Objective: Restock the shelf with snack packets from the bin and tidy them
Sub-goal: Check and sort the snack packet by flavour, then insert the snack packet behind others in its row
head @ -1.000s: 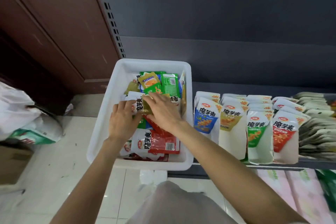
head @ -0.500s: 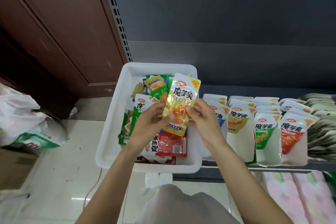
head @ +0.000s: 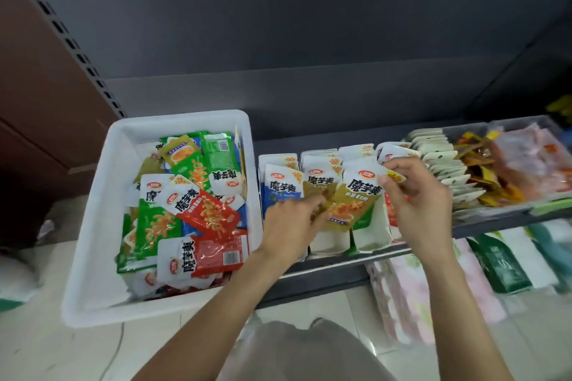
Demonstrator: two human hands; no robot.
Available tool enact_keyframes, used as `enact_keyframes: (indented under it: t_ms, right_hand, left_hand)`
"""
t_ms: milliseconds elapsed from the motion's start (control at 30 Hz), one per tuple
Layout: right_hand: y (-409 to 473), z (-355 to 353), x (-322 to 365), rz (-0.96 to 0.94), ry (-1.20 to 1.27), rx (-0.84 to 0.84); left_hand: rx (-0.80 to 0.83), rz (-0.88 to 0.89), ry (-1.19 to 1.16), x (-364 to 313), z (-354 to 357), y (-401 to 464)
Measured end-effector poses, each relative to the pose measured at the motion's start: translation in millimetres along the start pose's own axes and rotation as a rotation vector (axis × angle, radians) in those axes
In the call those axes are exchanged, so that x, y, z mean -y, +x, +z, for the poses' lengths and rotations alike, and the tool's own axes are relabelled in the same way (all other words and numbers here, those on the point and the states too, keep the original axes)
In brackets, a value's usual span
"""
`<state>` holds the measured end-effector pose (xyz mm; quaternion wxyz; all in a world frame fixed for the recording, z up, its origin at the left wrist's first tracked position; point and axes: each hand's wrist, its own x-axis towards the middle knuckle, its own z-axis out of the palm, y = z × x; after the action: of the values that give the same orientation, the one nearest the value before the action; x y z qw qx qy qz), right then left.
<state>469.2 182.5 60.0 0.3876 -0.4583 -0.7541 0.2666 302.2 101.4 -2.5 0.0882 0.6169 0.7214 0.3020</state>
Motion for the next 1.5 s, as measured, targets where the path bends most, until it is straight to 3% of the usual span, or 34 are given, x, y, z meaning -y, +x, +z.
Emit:
enact_keyframes:
  t_ms: [167, 400, 667, 800, 933, 1000, 1167, 1333, 1400, 1500]
  right_hand:
    - [13.3, 18.6, -6.6, -0.161, -0.110, 0.107]
    - [34.7, 42.8, -11.9, -0.307, -0.277, 0.294]
    - [34.6, 57.9, -19.5, -0.281, -0.307, 0.353]
    - [30.3, 65.7, -27.0, -0.353, -0.370, 0.173]
    - [18.8, 64.4, -13.0, -0.343, -0.175, -0.092]
    - [7.9, 66.0, 4.7, -0.349, -0.077, -0.093]
    - [-23.2, 109.9, 46.1, -0.452, -0.007, 0.367]
    - [-40.5, 190.1, 74.2, -0.408, -0.251, 0.863]
    - [-45.3, 218.6, 78.8, -0.352, -0.382, 0.945]
    - [-54.6, 243.1, 80.7, -0.289, -0.505, 0.900]
  left_hand:
    - [-0.116, 0.023, 0.216, 8.0, 9.0, 1.6]
    - [-0.115, -0.025, 0.207, 19.7, 8.3, -2.9]
    - [-0.128, -0.057, 0.177, 19.6, 11.2, -4.3]
    - [-0.177, -0.081, 0.119, 21.6, 1.2, -10.4]
    - [-0.256, -0.121, -0.004, 36.9, -27.6, -22.0]
    - [-0.350, -0.172, -0.025, 49.3, -44.5, -32.1]
    - [-0.339, -0.406, 0.125, 110.2, -70.6, -66.3]
    - [-0.140, -0.600, 0.251, 146.6, -86.2, -90.6]
    - [-0.058, -0.638, 0.223, 152.7, -88.9, -91.4]
    - [-0.046, -0.632, 0.163, 155.0, -93.1, -89.4]
